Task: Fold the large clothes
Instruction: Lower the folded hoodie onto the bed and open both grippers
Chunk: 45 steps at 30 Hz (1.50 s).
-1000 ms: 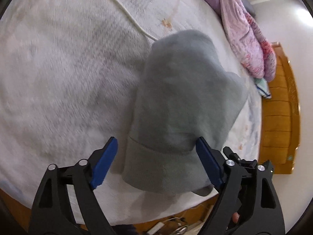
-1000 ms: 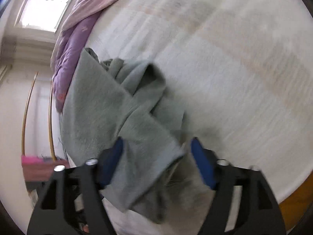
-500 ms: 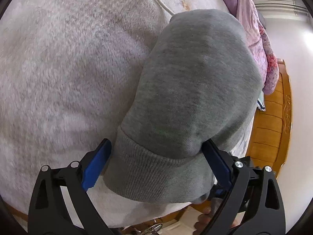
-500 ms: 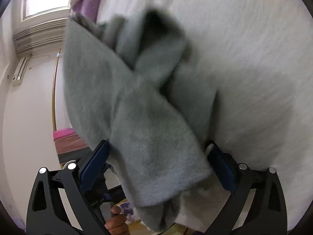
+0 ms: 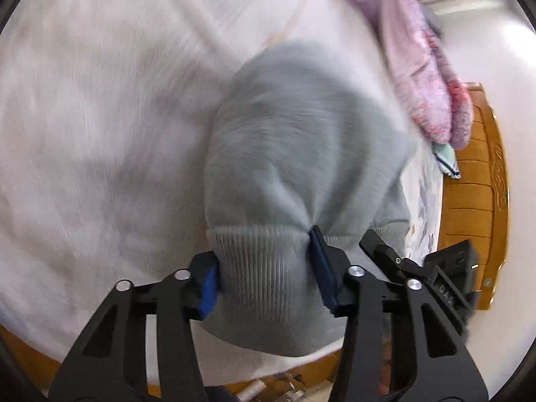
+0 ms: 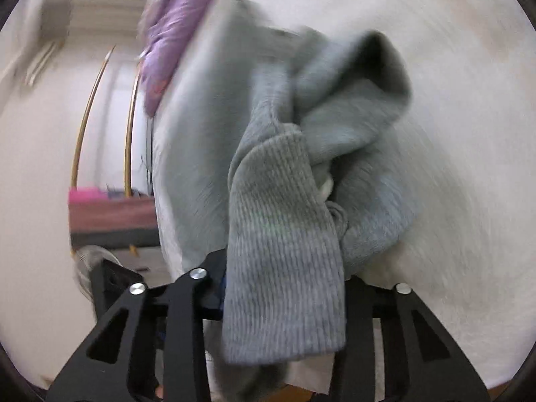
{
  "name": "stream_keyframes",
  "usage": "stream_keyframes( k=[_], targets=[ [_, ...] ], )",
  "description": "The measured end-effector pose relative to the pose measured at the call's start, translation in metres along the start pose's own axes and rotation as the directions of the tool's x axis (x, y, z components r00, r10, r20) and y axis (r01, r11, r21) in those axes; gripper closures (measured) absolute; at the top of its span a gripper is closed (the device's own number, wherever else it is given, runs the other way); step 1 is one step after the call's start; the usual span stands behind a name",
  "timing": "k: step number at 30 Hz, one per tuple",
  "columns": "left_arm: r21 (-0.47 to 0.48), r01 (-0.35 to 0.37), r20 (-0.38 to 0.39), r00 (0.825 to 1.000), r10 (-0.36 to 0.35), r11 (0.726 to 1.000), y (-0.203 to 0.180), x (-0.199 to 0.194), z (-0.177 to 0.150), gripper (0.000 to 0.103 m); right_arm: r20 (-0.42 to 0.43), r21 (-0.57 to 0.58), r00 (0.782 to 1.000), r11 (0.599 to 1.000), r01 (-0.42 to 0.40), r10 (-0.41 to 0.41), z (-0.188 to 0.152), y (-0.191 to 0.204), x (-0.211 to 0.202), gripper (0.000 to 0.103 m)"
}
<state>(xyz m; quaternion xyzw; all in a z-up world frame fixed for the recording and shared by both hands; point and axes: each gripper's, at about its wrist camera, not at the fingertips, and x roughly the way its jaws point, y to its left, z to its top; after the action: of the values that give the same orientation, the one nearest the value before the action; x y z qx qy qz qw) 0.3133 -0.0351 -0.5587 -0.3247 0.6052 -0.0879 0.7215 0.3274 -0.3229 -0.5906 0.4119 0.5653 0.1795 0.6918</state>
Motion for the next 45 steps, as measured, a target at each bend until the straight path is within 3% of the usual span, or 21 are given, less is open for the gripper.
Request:
stream_keyframes(
  k=[4,9,11,15,16,17,18,20,21,23,25,26,29,33,34,36,39,41,44,45],
  targets=[
    [0.069,-0.006,0.125,0.992,-0.003,0.998,-0.025,-0.040,0.042,0.062,0.049,-0.221,0.999,0.975,0.004,0.007,0.027,0.080,-0.010,0.077],
    [0.133,-0.026,0.298,0.955,-0.015,0.991,-0.035,-0.083,0.121,0.063,0.078,-0.389,0.991,0.919,-0.067,0.105,0.084,0.159,0.015,0.077],
    [0.171,-0.068,0.371,0.929,-0.001,0.983,-0.038,-0.096,0.152,0.063,0.096,-0.444,0.983,0.891,-0.099,0.157,0.107,0.182,0.038,0.077],
    [0.232,-0.186,0.540,0.841,0.032,0.955,-0.029,-0.120,0.210,0.062,0.121,-0.524,0.957,0.836,-0.162,0.262,0.139,0.217,0.086,0.077],
    [0.227,-0.211,0.555,0.830,0.051,0.951,-0.019,-0.118,0.219,0.059,0.117,-0.512,0.955,0.841,-0.176,0.271,0.148,0.221,0.107,0.074],
    [0.215,-0.246,0.557,0.826,0.088,0.945,-0.011,-0.110,0.230,0.049,0.105,-0.458,0.960,0.870,-0.184,0.259,0.155,0.220,0.129,0.073],
    [0.189,-0.312,0.559,0.814,0.159,0.931,0.002,-0.100,0.239,0.028,0.093,-0.414,0.971,0.895,-0.164,0.220,0.158,0.212,0.150,0.070],
    [0.137,-0.438,0.553,0.778,0.298,0.889,0.021,-0.077,0.248,0.007,0.070,-0.356,0.997,0.934,0.013,0.013,0.155,0.191,0.197,0.065],
    [0.123,-0.482,0.523,0.774,0.356,0.868,0.033,-0.062,0.249,0.007,0.049,-0.344,0.996,0.934,0.090,-0.078,0.149,0.181,0.214,0.064],
    [0.106,-0.517,0.456,0.785,0.420,0.850,0.051,-0.044,0.246,0.007,0.020,-0.321,0.985,0.932,0.168,-0.170,0.137,0.163,0.232,0.059],
    [0.091,-0.531,0.403,0.793,0.456,0.842,0.067,-0.030,0.238,0.007,0.057,-0.290,0.972,0.927,0.236,-0.229,0.126,0.147,0.233,0.032],
    [0.087,-0.541,0.385,0.793,0.472,0.837,0.073,-0.025,0.232,0.007,0.067,-0.273,0.962,0.923,0.272,-0.263,0.124,0.141,0.233,0.032],
    [0.078,-0.533,0.360,0.803,0.475,0.842,0.082,-0.024,0.223,0.007,0.058,-0.240,0.962,0.931,0.274,-0.268,0.122,0.129,0.233,0.032],
    [0.085,-0.549,0.364,0.794,0.486,0.832,0.069,-0.031,0.208,0.007,0.064,-0.267,0.941,0.902,0.338,-0.334,0.110,0.128,0.219,0.032],
    [0.093,-0.550,0.366,0.794,0.485,0.830,0.064,-0.032,0.201,0.007,0.070,-0.279,0.931,0.889,0.364,-0.359,0.103,0.129,0.210,0.032],
    [0.111,-0.571,0.395,0.777,0.491,0.814,0.049,-0.044,0.188,0.007,0.104,-0.310,0.922,0.868,0.387,-0.374,0.089,0.142,0.185,0.030],
    [0.150,-0.567,0.419,0.778,0.468,0.810,0.026,-0.057,0.170,0.007,0.163,-0.361,0.898,0.822,0.440,-0.409,0.078,0.158,0.154,0.031],
    [0.181,-0.541,0.398,0.804,0.442,0.821,0.013,-0.063,0.161,0.007,0.189,-0.382,0.880,0.793,0.475,-0.436,0.075,0.167,0.140,0.030],
    [0.194,-0.537,0.393,0.809,0.436,0.821,-0.005,-0.074,0.150,0.007,0.232,-0.391,0.861,0.767,0.509,-0.453,0.060,0.173,0.105,0.024],
    [0.200,-0.511,0.395,0.823,0.409,0.836,-0.012,-0.081,0.143,0.007,0.247,-0.388,0.855,0.762,0.518,-0.456,0.056,0.179,0.091,0.018]
  ],
)
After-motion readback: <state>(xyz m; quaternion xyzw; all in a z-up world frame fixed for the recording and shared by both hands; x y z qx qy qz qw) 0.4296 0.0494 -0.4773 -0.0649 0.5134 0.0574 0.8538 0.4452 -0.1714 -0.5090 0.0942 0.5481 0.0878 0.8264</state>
